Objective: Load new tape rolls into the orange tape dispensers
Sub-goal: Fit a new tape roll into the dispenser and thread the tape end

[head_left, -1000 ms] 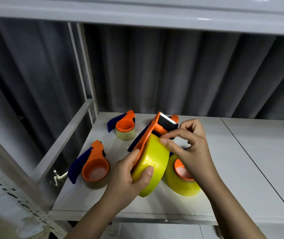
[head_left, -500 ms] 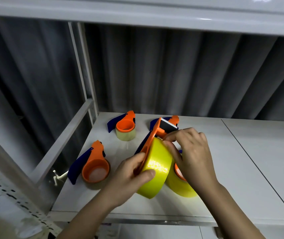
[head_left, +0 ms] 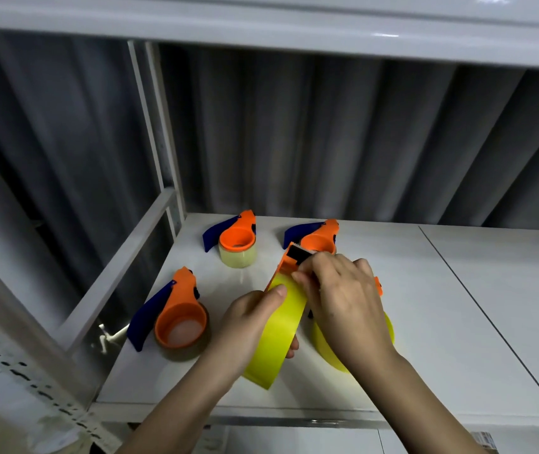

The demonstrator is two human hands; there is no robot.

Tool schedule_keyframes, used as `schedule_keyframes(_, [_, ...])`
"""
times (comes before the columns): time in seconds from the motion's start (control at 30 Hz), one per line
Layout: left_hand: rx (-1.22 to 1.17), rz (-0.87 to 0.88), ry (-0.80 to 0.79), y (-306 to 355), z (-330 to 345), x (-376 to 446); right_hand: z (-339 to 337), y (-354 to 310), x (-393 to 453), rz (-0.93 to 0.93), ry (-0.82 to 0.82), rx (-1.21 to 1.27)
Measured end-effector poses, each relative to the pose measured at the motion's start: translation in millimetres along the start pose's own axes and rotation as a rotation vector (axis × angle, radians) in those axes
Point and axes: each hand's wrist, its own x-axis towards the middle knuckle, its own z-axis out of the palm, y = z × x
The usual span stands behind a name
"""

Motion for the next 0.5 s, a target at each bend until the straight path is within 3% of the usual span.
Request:
schedule_keyframes(0.27, [0.084,0.03,-0.033,13,-6,-7,4,2,3,0.013,0.082,-0.051])
schedule_keyframes(0.37, [0.135,0.029,-0.098,7,-4,-14,2,27,12,0.116,0.066,-0.09])
schedule_keyframes(0.5, [0.065,-0.053,-0.13,8,-2,-20,-3,43,17,0.01,0.004,-0.095])
